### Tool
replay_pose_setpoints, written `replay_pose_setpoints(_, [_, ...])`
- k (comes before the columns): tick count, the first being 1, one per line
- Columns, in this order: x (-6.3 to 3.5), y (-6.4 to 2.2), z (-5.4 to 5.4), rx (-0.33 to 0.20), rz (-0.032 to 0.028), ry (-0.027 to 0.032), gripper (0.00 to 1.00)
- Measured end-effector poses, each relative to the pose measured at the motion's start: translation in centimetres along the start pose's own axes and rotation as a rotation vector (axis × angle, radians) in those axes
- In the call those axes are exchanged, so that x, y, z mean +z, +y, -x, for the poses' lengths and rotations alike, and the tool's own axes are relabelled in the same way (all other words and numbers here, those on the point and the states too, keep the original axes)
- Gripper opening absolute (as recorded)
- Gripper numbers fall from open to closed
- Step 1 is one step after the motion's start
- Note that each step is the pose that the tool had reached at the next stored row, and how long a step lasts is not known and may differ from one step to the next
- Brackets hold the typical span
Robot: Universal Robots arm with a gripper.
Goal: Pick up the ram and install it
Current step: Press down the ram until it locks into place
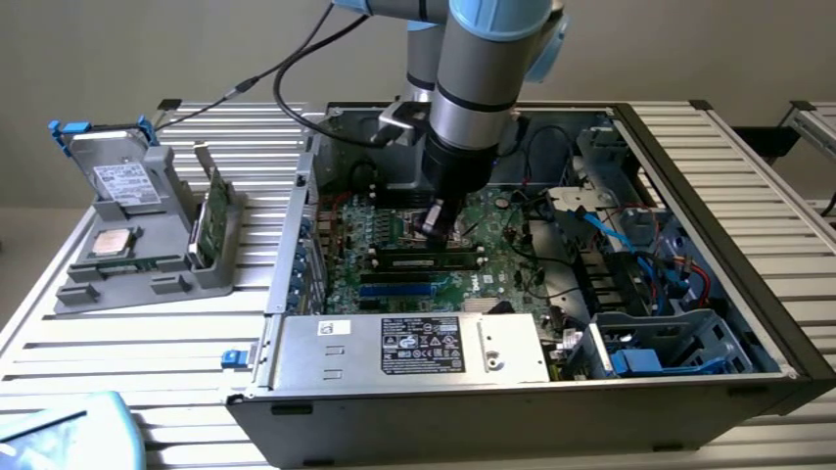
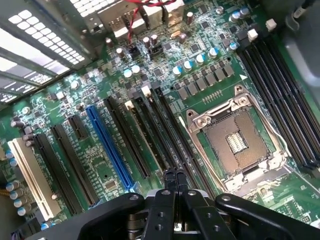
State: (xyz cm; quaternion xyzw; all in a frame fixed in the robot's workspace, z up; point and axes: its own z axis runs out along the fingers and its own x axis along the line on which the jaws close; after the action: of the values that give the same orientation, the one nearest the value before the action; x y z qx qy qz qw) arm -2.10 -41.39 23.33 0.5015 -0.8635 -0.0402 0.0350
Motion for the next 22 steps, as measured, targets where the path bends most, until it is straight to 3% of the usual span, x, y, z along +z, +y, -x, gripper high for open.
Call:
replay_pose_setpoints(8, [-0.06, 0.0, 0.0, 0.109, 0.0023, -0.0118, 0.11])
replay_pose_setpoints(14, [-1.13, 0.12, 0.0, 0.171, 0.0033, -0.018, 0.11])
replay_pose_setpoints(22, [-1.45, 0.15, 0.0, 0.226, -0.0007, -0.0163, 0.11])
